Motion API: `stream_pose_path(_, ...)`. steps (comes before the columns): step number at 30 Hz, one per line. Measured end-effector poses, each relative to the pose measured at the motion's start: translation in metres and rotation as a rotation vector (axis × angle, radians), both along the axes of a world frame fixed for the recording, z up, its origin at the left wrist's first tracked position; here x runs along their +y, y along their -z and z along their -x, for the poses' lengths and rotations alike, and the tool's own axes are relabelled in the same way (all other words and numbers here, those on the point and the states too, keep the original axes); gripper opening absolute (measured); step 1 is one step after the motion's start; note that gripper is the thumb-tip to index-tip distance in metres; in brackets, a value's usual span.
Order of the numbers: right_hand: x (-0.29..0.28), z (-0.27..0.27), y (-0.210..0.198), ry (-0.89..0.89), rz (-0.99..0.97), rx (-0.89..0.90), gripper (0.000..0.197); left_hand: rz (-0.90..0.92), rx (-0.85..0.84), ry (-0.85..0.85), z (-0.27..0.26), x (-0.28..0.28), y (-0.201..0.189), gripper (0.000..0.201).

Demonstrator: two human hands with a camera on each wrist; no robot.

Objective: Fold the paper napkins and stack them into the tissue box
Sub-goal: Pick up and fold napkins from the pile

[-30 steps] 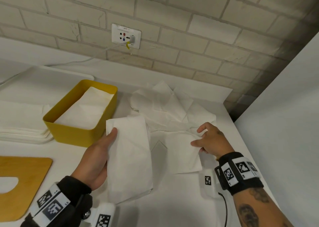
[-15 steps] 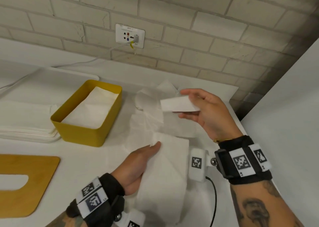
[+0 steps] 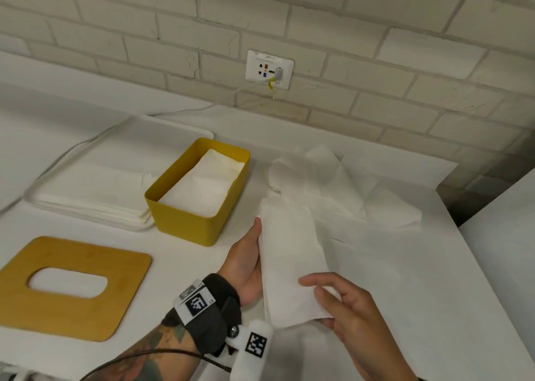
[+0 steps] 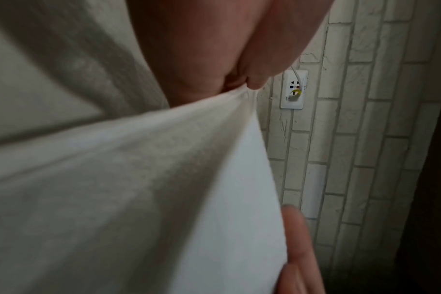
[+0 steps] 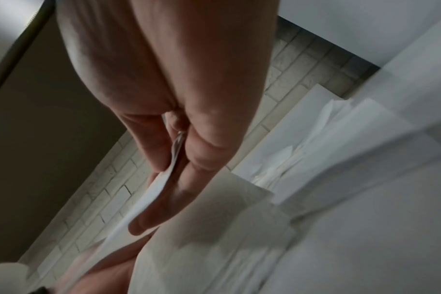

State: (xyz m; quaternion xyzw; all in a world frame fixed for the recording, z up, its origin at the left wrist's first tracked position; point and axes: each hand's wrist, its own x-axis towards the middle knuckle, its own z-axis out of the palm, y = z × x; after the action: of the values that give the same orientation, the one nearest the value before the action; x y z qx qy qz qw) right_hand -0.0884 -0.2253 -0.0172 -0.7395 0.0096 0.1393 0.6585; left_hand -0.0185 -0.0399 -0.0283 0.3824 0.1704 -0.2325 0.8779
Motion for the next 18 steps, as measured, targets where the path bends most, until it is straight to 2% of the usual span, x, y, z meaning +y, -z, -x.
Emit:
stream_pose_path(7,0.001,-0.001,0.005,-0.025,-0.037,0.040,0.029,0.000,-0.042,0.036,-0.001,0.003,0.002,0.075)
stream_pose_path(11,0.003,0.001,0.002,-0.092,0.001,0.059,0.031,-0.034,-0.048,0.035,0.000,0.003,-0.002,0.048)
stream_pose_path(14,-0.007,-0.003,-0.010,-0.147,0.126,0.010,0.020,-0.061,-0.085,0.022,0.000,0.006,-0.004,0.039)
stream_pose_path(16,-0.026,-0.016,-0.021,-0.001,0.176,-0.003,0.015,-0.064,-0.109,0.004,0.001,0.010,-0.007,0.037)
stream_pose_path(18,-0.057,-0.040,-0.023,0.230,0.346,-0.033,0.012,-0.073,-0.139,-0.001,0.002,0.012,-0.010,0.034)
